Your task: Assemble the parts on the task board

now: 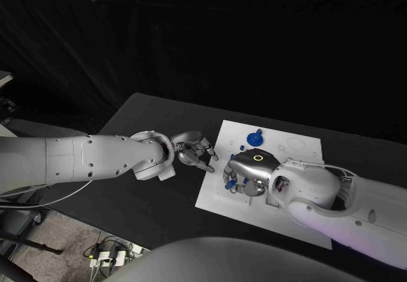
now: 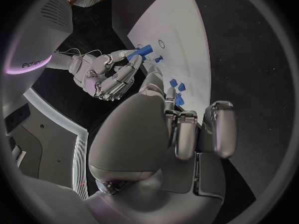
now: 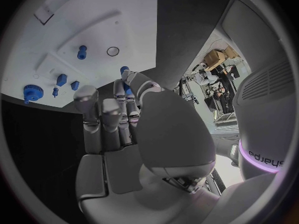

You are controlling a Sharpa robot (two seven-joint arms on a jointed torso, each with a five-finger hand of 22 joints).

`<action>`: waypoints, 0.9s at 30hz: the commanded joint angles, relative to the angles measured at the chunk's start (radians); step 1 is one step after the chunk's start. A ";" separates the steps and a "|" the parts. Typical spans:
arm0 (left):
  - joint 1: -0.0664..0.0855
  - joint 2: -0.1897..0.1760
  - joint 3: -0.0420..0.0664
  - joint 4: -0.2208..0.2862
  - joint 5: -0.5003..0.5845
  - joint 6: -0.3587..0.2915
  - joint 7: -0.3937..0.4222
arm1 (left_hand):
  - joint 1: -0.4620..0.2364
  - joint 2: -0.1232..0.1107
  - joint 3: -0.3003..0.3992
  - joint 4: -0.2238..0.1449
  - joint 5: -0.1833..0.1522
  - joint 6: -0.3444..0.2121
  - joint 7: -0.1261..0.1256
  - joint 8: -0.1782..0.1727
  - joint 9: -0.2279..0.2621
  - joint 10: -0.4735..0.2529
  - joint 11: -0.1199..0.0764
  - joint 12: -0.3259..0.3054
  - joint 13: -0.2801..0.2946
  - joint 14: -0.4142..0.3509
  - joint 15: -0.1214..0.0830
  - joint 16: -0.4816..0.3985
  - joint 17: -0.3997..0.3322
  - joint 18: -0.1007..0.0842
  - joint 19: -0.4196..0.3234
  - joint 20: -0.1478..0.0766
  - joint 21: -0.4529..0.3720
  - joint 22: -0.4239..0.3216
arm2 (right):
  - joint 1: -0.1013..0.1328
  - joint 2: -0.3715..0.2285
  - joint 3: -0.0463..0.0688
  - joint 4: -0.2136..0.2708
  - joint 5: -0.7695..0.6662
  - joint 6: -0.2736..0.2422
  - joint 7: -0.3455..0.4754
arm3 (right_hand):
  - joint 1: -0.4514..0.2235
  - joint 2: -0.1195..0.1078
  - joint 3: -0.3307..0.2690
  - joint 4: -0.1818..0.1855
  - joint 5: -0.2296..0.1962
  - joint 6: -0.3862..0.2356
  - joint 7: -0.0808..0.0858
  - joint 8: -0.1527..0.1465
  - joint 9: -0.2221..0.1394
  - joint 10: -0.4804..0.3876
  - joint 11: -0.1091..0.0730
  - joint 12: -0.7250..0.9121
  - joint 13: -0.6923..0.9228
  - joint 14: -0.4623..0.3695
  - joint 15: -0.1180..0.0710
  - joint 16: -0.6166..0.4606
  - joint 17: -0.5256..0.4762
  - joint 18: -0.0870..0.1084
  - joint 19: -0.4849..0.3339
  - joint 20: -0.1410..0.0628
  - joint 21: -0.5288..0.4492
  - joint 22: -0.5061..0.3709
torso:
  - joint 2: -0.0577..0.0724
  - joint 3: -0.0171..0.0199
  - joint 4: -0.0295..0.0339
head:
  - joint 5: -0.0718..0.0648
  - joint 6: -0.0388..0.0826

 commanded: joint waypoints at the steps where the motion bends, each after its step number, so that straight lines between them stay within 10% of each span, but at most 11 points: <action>1: 0.002 0.002 0.001 0.002 -0.005 -0.012 0.014 | 0.006 0.009 -0.004 0.000 0.012 0.008 0.000 0.005 0.000 0.006 -0.002 -0.003 0.122 0.102 0.002 0.002 0.263 0.013 0.006 0.000 0.006 0.214 | -0.018 0.012 -0.001 -0.009 -0.141 0.043 -0.043 | -0.006 -0.004 0.003 -0.003 -0.002 0.013 0.005 0.002 0.022 0.009 0.000 -0.006 -0.001 -0.005 -0.001 -0.003 0.002 -0.001 -0.006 -0.001 -0.003 0.091 | 0.002 0.0020 -0.0008 | -0.002 0.000; 9: 0.002 0.007 0.001 0.002 -0.005 -0.004 0.008 | 0.012 0.018 -0.003 0.001 0.035 0.009 -0.001 0.011 -0.002 0.007 -0.003 -0.004 0.121 0.102 0.001 0.002 0.263 0.013 0.006 -0.001 0.006 0.214 | -0.043 0.019 -0.001 -0.012 -0.314 -0.034 -0.071 | -0.009 -0.010 0.006 -0.008 0.004 0.022 0.004 0.000 0.025 0.026 -0.002 -0.018 -0.003 0.002 -0.001 0.002 0.021 -0.004 0.002 -0.003 0.012 0.096 | 0.003 0.0014 -0.0017 | -0.007 0.000; 27: 0.002 0.022 0.001 -0.010 -0.005 0.023 -0.004 | 0.018 0.023 -0.001 0.000 0.043 0.011 -0.003 0.015 -0.002 0.006 -0.004 -0.005 0.119 0.102 0.000 0.002 0.263 0.014 0.006 -0.001 0.006 0.214 | -0.049 0.000 -0.002 0.007 -0.284 0.010 -0.084 | -0.018 -0.011 0.007 -0.008 0.001 0.028 0.003 -0.003 0.028 0.030 -0.001 -0.033 -0.005 -0.001 -0.001 -0.001 0.015 -0.003 -0.003 -0.004 0.003 0.094 | 0.001 0.0015 -0.0008 | -0.010 0.000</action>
